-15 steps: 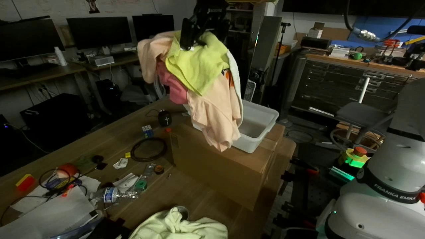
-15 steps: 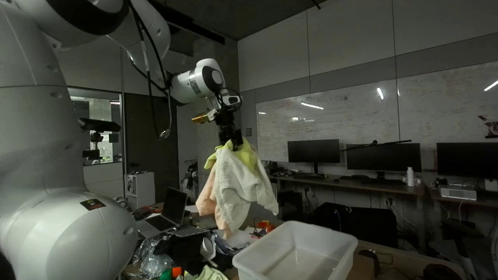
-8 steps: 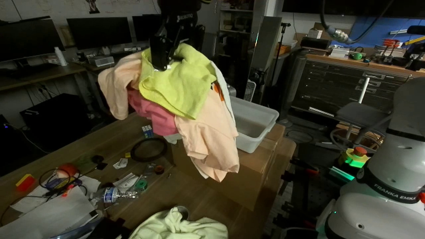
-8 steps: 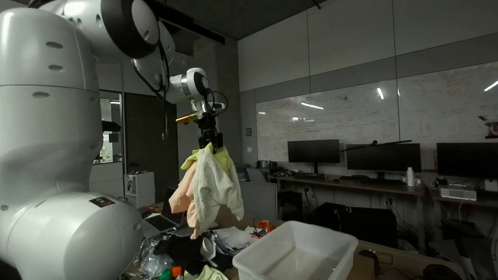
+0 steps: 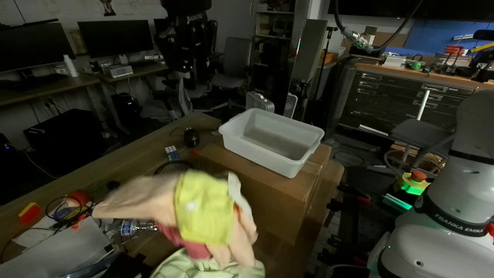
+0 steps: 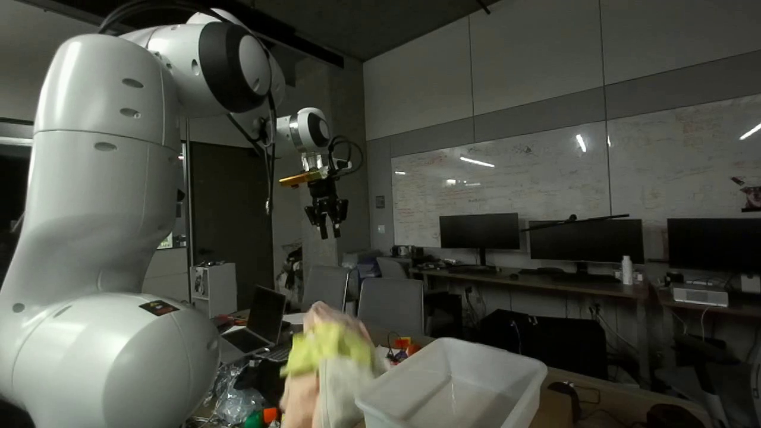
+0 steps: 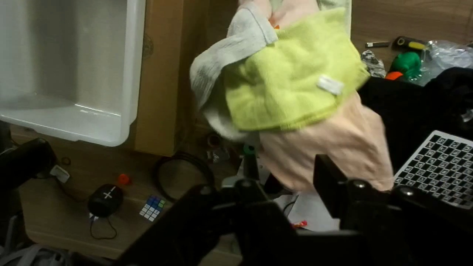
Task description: Remove all the objects from the white bowl
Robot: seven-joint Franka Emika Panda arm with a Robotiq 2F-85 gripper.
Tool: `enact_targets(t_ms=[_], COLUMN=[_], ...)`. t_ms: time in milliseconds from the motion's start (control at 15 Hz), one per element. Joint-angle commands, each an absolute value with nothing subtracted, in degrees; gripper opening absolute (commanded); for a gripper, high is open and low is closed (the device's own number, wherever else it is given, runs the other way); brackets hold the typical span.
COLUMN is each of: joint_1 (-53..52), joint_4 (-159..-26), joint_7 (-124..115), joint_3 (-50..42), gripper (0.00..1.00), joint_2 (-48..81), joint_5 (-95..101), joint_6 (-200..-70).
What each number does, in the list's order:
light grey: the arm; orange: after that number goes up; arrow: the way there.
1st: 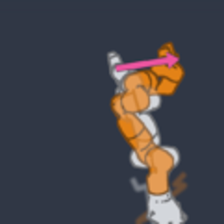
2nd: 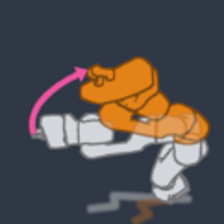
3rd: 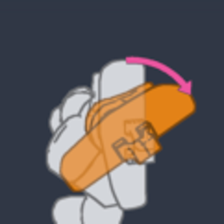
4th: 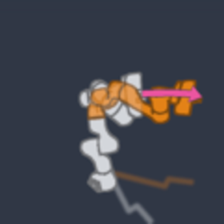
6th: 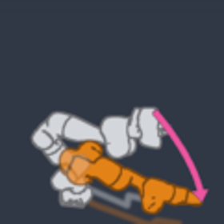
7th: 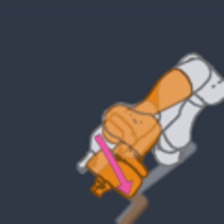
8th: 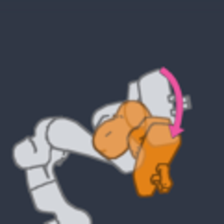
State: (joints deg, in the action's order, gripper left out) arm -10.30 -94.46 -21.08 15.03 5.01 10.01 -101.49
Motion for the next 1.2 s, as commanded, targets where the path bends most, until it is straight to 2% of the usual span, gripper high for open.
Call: enact_targets(t_ms=[0,200,267,667,1133], joint_1=[-11.1,-10.7,-10.6,-9.6,-8.9], joint_4=[-91.6,-92.8,-93.7,-102.6,-119.9], joint_7=[-17.9,-17.0,-16.3,-6.1,-0.7], joint_3=[12.9,11.7,11.3,9.9,7.6], gripper=[0.78,0.99,1.00,1.00,1.00], joint_2=[5.7,4.4,3.6,-4.1,-17.6], joint_5=[10.2,9.9,9.5,8.0,4.6], joint_6=[-98.5,-96.0,-94.4,-84.7,-87.6])
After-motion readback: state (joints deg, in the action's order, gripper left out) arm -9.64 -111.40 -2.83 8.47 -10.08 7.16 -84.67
